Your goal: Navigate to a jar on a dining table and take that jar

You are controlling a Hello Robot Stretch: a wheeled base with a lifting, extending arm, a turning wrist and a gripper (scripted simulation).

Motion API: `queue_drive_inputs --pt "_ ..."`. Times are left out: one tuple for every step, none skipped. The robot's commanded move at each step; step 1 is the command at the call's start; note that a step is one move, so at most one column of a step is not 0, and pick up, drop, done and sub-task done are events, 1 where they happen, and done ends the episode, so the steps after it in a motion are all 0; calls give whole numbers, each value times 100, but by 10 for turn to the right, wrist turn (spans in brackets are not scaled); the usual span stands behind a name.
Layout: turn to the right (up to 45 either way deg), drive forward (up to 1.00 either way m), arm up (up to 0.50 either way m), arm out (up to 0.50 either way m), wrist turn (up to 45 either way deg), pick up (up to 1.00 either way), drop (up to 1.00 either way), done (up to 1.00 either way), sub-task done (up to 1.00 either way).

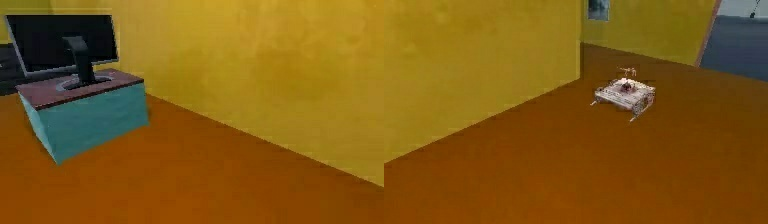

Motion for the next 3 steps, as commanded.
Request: queue_drive_inputs --pt "0 35 0 0 0 0 0 0 0" --pt "-450 0 0 0 0 0 0 0 0" --pt "0 95 0 0 0 0 0 0 0"
